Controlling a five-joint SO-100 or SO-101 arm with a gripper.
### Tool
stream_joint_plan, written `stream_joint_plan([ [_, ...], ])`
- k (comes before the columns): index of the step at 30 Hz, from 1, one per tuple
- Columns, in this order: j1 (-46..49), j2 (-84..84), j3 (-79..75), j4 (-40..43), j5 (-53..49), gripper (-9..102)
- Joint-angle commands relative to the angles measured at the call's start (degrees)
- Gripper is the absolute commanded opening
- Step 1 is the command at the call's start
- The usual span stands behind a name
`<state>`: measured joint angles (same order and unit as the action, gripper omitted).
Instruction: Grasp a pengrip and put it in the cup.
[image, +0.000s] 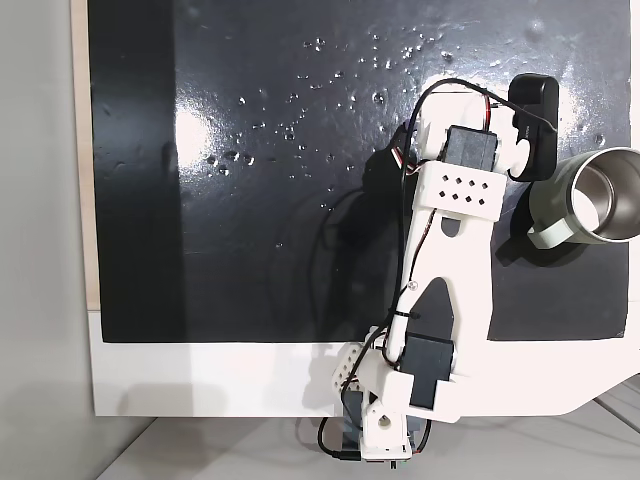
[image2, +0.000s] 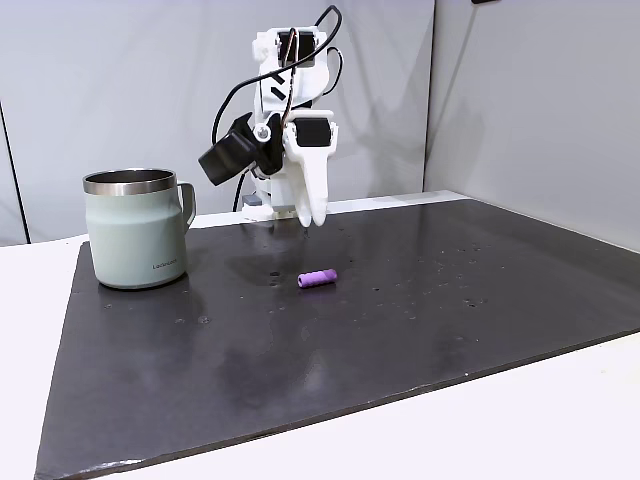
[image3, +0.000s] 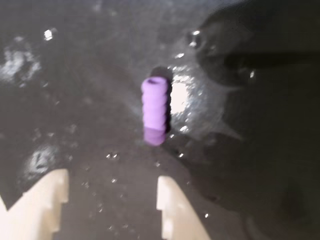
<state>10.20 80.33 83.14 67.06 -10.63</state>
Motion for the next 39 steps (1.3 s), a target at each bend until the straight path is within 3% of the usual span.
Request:
stream_joint_plan([
  [1,-0.6,-0.9,-3.5,-1.5,-1.3,24],
  [24,-0.4,-11.8,-1.5,-9.1,-4.0,24],
  [39,1.0,-16.2,-4.0,-8.6,-4.5,2],
])
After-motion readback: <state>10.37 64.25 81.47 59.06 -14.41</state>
